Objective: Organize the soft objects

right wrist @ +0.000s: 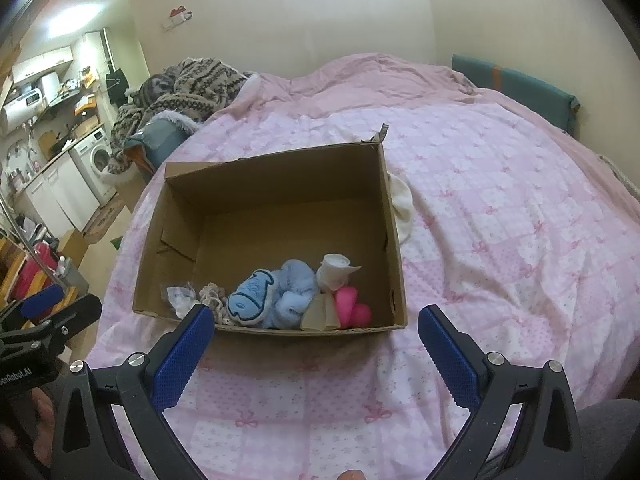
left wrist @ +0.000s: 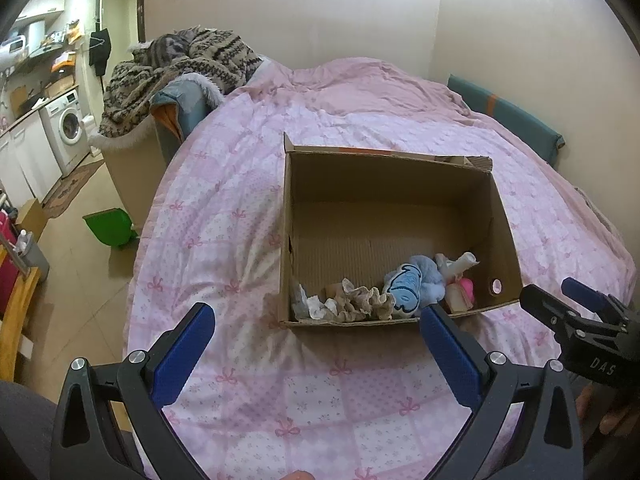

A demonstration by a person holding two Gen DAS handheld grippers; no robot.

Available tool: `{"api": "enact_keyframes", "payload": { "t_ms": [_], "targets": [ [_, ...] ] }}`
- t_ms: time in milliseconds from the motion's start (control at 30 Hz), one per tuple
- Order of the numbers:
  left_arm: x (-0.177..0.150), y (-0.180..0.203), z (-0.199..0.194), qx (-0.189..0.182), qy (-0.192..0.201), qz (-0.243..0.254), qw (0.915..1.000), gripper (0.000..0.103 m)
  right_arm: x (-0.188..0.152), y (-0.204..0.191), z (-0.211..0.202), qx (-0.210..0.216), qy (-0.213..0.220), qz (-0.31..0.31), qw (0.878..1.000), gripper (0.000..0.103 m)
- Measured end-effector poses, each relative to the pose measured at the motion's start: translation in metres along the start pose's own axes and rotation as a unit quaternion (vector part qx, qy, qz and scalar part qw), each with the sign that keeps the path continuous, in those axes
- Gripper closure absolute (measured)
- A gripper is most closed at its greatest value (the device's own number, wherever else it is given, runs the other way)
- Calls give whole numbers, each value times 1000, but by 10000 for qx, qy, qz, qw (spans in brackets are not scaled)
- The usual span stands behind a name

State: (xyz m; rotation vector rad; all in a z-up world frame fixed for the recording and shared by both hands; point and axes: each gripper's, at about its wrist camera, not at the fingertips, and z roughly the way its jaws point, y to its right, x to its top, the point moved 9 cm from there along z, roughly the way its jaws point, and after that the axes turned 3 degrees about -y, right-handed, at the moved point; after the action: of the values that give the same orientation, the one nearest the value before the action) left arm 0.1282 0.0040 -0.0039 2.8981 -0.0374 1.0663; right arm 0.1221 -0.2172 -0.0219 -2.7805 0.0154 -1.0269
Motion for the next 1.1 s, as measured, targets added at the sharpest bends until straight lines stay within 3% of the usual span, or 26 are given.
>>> {"api": "enact_keyframes", "payload": {
  "t_ms": [1100],
  "targets": [
    [-1, -3, 0, -12, -49, -79, 10000, 1, 1, -3, -1, -71, 54, -129, 9999, 0]
  ]
}}
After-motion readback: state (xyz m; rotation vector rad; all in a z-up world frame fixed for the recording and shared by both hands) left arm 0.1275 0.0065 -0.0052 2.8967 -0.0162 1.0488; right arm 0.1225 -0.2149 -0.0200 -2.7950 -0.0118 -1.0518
